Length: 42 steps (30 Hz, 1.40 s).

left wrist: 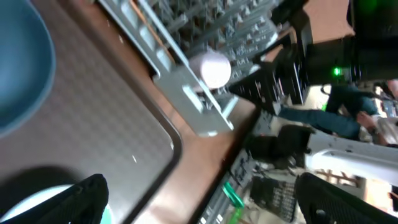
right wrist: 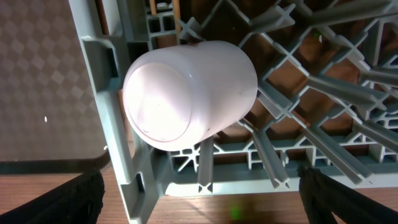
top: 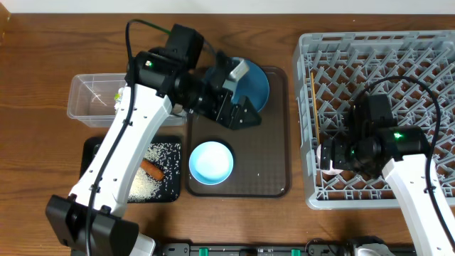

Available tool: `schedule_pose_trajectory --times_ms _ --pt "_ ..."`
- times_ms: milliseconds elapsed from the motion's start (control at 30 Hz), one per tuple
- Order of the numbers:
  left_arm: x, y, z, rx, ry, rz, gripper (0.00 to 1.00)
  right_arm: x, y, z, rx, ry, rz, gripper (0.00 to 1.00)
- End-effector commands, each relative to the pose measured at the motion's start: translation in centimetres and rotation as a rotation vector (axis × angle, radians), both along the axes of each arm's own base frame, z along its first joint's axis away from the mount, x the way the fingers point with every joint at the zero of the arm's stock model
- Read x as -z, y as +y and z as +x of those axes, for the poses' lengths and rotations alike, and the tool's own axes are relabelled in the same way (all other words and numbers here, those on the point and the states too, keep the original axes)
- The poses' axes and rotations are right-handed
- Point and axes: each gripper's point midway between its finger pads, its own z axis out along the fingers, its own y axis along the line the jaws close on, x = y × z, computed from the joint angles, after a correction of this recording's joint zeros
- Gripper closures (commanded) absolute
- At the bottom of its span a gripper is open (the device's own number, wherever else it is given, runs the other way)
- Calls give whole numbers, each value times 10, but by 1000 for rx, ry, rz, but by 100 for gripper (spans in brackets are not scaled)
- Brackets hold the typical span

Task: Sort waste into correct bins and load items into the dishwasher rack
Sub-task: 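Reach the left gripper to the light-blue cup on the blue plate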

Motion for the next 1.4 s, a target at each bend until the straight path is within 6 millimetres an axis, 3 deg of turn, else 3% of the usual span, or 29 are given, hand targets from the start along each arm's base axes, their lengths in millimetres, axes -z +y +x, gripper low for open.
schedule_pose_trajectory --times_ms 0,233,567,667,800,1067,1200,1367 --pt "-1 -1 4 -1 -19 -4 2 1 1 0 15 2 10 1" --pt "3 1 18 -33 -84 43 2 1 1 0 15 2 10 1" --pt "2 13 102 -413 -198 121 2 1 1 0 15 2 10 1" --pt "25 22 121 -482 -199 203 2 1 1 0 15 2 10 1" --pt "70 31 145 -529 -186 322 2 1 1 0 15 2 10 1" --pt "151 25 162 -496 -142 465 2 1 1 0 15 2 10 1" --pt "167 42 173 -613 -138 556 2 1 1 0 15 2 10 1" --pt "161 44 188 -630 -217 554 2 1 1 0 15 2 10 1"
